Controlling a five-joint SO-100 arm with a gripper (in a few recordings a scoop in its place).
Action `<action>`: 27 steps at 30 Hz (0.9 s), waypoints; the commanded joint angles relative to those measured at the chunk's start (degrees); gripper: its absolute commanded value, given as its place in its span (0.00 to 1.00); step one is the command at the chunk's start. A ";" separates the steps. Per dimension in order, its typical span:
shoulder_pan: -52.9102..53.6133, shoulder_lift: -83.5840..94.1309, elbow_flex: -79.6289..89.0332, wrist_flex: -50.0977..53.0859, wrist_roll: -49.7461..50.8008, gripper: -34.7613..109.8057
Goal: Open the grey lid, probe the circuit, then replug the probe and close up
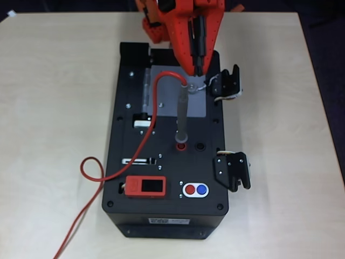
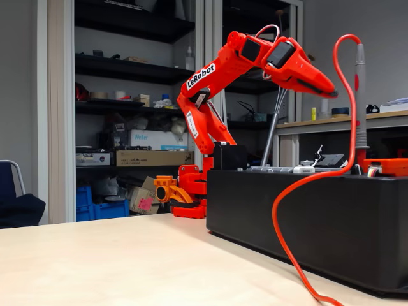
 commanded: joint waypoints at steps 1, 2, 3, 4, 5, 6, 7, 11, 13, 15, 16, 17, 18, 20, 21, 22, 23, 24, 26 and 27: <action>-2.20 -0.18 -2.90 4.04 -9.76 0.24; -2.90 -0.70 -3.43 4.92 -14.41 0.25; -3.69 -1.14 -4.04 5.71 -19.78 0.24; -4.22 -1.76 -4.83 7.29 -24.08 0.24; -4.39 -2.37 -5.62 9.49 -26.98 0.24; -4.04 -2.72 -5.80 11.78 -27.69 0.24; -3.69 -2.64 -5.19 12.83 -28.13 0.24; -2.29 -1.76 -1.67 13.80 -29.00 0.28; -2.20 -1.76 -0.70 14.50 -29.27 0.31; -2.72 -1.76 0.62 14.85 -28.83 0.34; -3.08 -1.58 1.32 14.94 -28.74 0.36; -3.52 -1.32 2.02 15.12 -28.56 0.37; -3.87 -1.05 2.81 15.12 -28.48 0.38; -4.57 -0.53 3.96 15.29 -28.39 0.40; -4.75 -0.09 4.57 15.38 -28.21 0.40; -5.10 0.44 5.19 15.56 -28.04 0.40; -5.45 0.97 5.62 15.82 -27.77 0.40; -5.80 1.41 5.80 16.26 -27.33 0.40; -6.59 2.37 6.06 17.49 -26.28 0.39; -7.12 2.81 6.06 18.11 -25.84 0.39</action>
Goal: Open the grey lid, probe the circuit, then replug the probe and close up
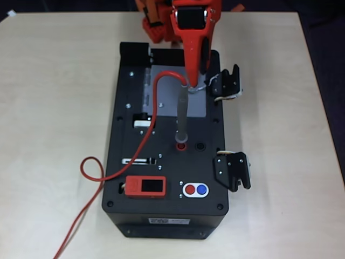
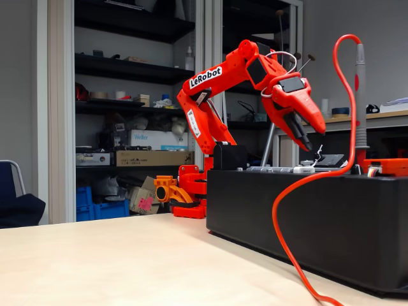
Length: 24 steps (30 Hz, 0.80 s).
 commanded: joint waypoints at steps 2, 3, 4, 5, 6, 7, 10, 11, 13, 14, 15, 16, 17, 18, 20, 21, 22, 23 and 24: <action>-2.55 3.78 0.44 2.55 2.99 0.40; -2.90 4.04 0.70 2.90 3.52 0.40; -3.16 4.31 1.05 2.99 4.04 0.40; -3.34 4.48 1.49 2.99 4.39 0.40; -3.43 4.66 2.20 2.72 4.66 0.39; -3.52 4.92 3.16 2.11 4.83 0.39; -3.43 5.98 6.86 -0.88 4.83 0.39; -3.43 6.24 8.09 -1.93 4.75 0.39; -3.43 6.33 10.02 -4.04 4.83 0.39; -3.43 6.33 10.81 -4.92 4.92 0.39; -3.43 6.24 11.25 -5.62 5.10 0.39; -3.60 6.15 11.51 -6.24 5.27 0.39; -3.69 5.89 11.69 -6.68 5.45 0.39; -3.87 5.54 11.69 -7.12 5.71 0.39; -3.96 4.75 11.51 -7.91 5.89 0.38; -4.04 4.31 11.43 -8.35 5.98 0.38; -4.13 3.87 11.16 -8.61 6.06 0.38; -4.13 3.34 10.81 -8.96 6.24 0.38; -4.22 2.90 10.55 -9.14 6.50 0.37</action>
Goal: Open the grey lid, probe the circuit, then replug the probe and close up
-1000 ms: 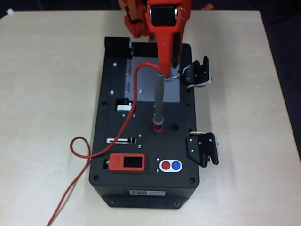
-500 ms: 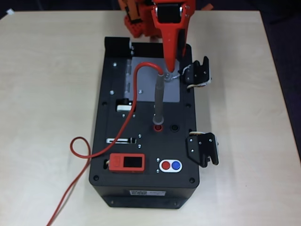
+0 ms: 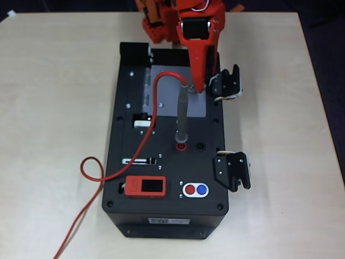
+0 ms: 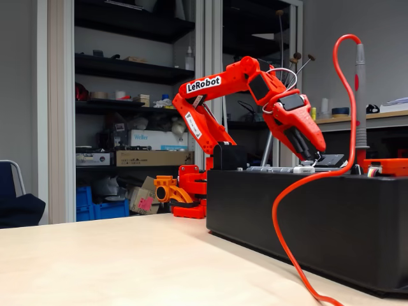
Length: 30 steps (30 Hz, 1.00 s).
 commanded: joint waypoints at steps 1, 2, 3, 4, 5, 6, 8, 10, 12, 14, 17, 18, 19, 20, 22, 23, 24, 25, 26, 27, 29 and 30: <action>-1.14 -0.97 -1.05 -0.53 1.14 0.37; -1.14 -1.58 -1.41 -0.79 1.32 0.37; -1.05 -2.29 -1.67 -1.05 1.58 0.36; -0.97 -2.81 -2.02 -1.41 1.85 0.36; -0.97 -3.43 -2.20 -1.67 2.02 0.35; -0.88 -4.04 -2.55 -1.93 2.20 0.35; -0.62 -5.27 -3.34 -2.46 2.72 0.33; -0.35 -6.15 -3.78 -3.08 3.43 0.29; 0.00 -6.59 -4.13 -3.69 4.57 0.24; 0.09 -7.29 -4.57 -4.13 5.63 0.24; 0.18 -8.70 -5.54 -4.22 7.47 0.24; 0.18 -9.05 -5.98 -4.22 7.91 0.24; 0.18 -9.32 -6.50 -4.22 8.17 0.24; 0.09 -9.49 -7.21 -3.96 8.26 0.24; 0.00 -9.93 -9.23 -2.90 8.09 0.24; 0.00 -10.20 -10.55 -2.20 7.73 0.24; 0.00 -10.55 -11.95 -1.23 7.56 0.24; 0.26 -10.90 -13.36 -0.18 7.38 0.24; 0.35 -11.25 -14.85 0.88 7.29 0.24; 0.53 -11.69 -16.61 2.29 7.03 0.24; 1.05 -12.39 -19.86 4.92 6.77 0.24; 1.32 -12.74 -21.45 6.06 6.33 0.24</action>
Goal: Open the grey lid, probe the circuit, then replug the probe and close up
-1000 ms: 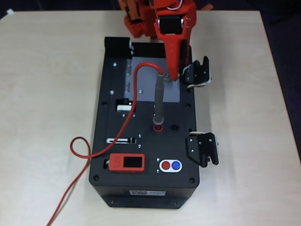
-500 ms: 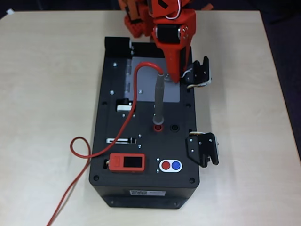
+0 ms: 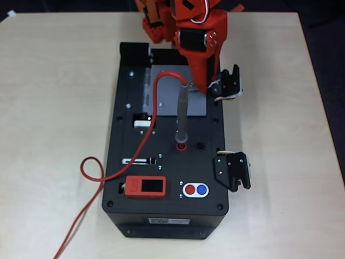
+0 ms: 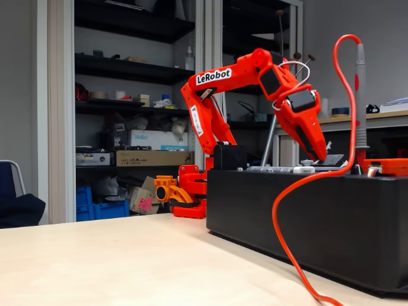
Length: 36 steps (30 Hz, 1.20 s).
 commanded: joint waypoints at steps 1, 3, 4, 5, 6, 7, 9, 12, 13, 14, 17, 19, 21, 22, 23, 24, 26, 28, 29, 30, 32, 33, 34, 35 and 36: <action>0.00 -0.26 -7.82 3.16 -0.53 0.24; 0.79 -0.70 -10.28 5.36 -0.88 0.24; 1.14 -0.88 -11.43 6.42 -0.88 0.24; 1.49 -1.05 -12.39 7.38 -1.05 0.24; 1.85 -1.32 -13.36 8.35 -1.23 0.24; 2.29 -1.49 -14.33 9.32 -1.23 0.24; 3.16 -1.67 -16.17 11.16 -1.41 0.24; 4.92 -2.02 -19.42 13.97 -2.11 0.24; 5.63 -2.29 -20.65 14.94 -2.46 0.24; 6.42 -2.46 -21.80 16.00 -2.55 0.24; 9.14 -2.64 -24.35 18.11 -3.43 0.24; 11.07 -2.64 -25.66 19.42 -4.31 0.24; 13.01 -2.64 -27.25 20.83 -4.75 0.24; 13.89 -2.55 -27.77 21.27 -5.19 0.24; 14.85 -2.46 -28.48 21.80 -5.36 0.24; 15.82 -2.46 -28.92 22.32 -5.54 0.24; 17.93 -2.37 -29.53 23.12 -5.89 0.24; 20.39 -1.93 -29.53 23.38 -6.77 0.24; 21.88 -1.67 -29.27 23.38 -6.86 0.24; 23.38 -1.49 -28.92 23.12 -7.29 0.24; 26.72 -1.32 -28.21 22.24 -7.91 0.24; 28.39 -1.14 -27.60 21.45 -8.17 0.24; 29.88 -0.88 -27.07 20.48 -9.05 0.24; 31.38 -0.97 -26.72 19.78 -9.40 0.24; 32.78 -1.14 -26.54 19.34 -9.49 0.24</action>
